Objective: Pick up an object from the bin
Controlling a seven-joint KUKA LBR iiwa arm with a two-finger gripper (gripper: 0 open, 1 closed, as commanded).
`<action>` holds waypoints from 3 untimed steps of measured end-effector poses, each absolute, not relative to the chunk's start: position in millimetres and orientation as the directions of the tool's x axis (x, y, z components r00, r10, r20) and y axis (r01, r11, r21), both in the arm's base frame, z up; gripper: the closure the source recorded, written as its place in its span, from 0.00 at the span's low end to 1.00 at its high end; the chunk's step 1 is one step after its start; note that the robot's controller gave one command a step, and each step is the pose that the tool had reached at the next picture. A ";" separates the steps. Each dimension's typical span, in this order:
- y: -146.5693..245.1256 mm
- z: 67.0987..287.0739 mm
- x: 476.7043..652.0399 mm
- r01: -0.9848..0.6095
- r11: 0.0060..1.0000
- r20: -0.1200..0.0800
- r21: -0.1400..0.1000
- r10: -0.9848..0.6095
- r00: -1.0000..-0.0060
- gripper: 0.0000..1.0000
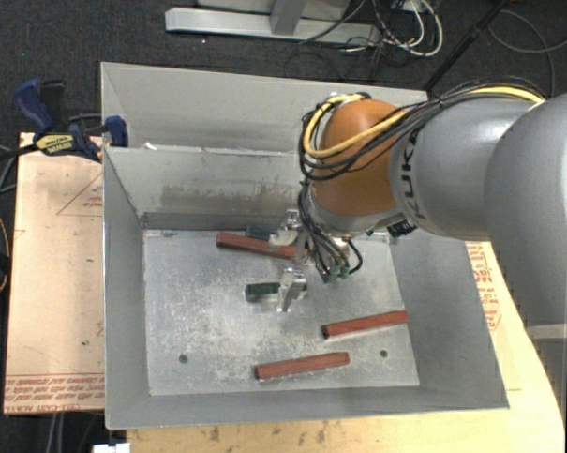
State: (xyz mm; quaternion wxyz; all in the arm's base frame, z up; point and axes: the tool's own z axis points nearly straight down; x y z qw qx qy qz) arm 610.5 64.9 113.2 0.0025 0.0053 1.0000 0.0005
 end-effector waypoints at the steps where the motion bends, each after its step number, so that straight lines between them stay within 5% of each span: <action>1: 74.0 79.4 604.9 0.072 0.997 -0.021 0.007 0.072 -0.997 1.00; 2: 73.9 79.4 604.9 0.072 0.997 -0.021 0.007 0.072 -0.997 1.00; 3: 82.2 246.8 656.2 0.014 1.000 -0.011 0.002 0.014 -1.000 1.00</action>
Offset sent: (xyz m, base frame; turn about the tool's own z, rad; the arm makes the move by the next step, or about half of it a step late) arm 0.0000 0.0000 0.0000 0.0000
